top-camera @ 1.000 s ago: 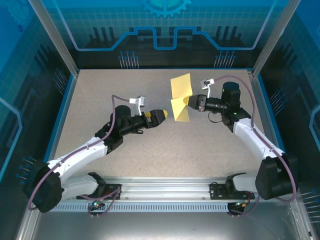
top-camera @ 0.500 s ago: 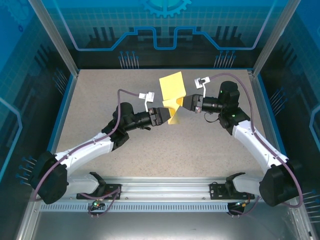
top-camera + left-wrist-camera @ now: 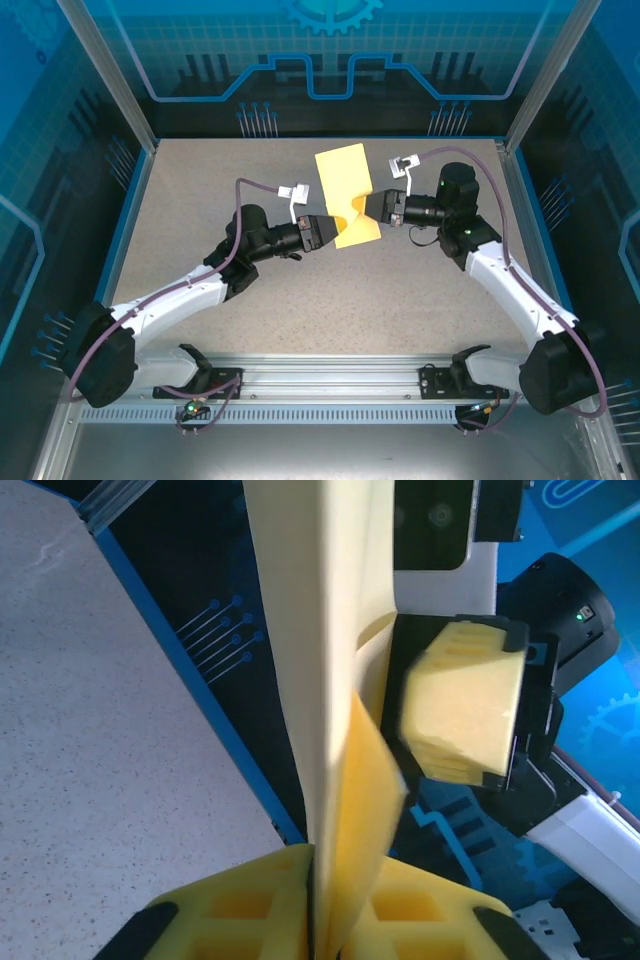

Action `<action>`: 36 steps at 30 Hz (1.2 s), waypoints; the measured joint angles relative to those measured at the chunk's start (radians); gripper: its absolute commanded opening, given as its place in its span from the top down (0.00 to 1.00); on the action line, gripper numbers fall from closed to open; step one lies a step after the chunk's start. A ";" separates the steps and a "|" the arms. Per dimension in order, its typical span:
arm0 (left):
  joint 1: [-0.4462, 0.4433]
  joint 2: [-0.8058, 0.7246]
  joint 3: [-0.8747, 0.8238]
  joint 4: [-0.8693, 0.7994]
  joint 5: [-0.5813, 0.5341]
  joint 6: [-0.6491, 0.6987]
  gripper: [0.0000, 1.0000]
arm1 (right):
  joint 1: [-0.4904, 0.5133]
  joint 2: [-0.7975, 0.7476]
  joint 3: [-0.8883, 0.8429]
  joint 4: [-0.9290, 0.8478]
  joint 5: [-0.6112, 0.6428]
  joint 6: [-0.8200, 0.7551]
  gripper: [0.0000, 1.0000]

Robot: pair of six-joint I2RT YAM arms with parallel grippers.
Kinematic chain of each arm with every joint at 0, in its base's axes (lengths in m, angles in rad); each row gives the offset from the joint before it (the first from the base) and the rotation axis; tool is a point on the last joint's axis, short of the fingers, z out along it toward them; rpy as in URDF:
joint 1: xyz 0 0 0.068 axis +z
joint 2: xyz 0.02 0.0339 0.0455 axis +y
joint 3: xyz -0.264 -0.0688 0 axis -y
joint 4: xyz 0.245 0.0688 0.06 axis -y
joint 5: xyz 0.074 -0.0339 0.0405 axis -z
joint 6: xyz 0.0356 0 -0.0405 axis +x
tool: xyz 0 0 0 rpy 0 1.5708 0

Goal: Fold a paper plane with a square sheet of paper (fold left side to right side)
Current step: Turn over the paper at the center of the table.

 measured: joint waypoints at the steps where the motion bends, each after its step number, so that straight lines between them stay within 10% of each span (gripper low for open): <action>1: 0.000 -0.001 0.000 -0.014 -0.006 0.008 0.89 | -0.002 -0.004 0.005 -0.025 0.007 -0.014 0.59; 9: -0.039 -0.024 0.089 -0.356 -0.185 0.197 0.92 | -0.055 -0.081 0.140 -0.502 0.355 -0.292 0.20; 15: -0.204 0.061 0.363 -0.837 -0.609 0.380 0.95 | -0.117 -0.079 0.070 -0.742 0.777 -0.401 0.02; 22: -0.286 0.429 0.633 -1.398 -1.052 0.261 0.93 | -0.180 -0.055 -0.182 -0.794 0.936 -0.380 0.01; 36: -0.322 1.001 1.056 -1.860 -1.121 0.074 0.74 | -0.190 -0.049 -0.221 -0.756 0.976 -0.367 0.01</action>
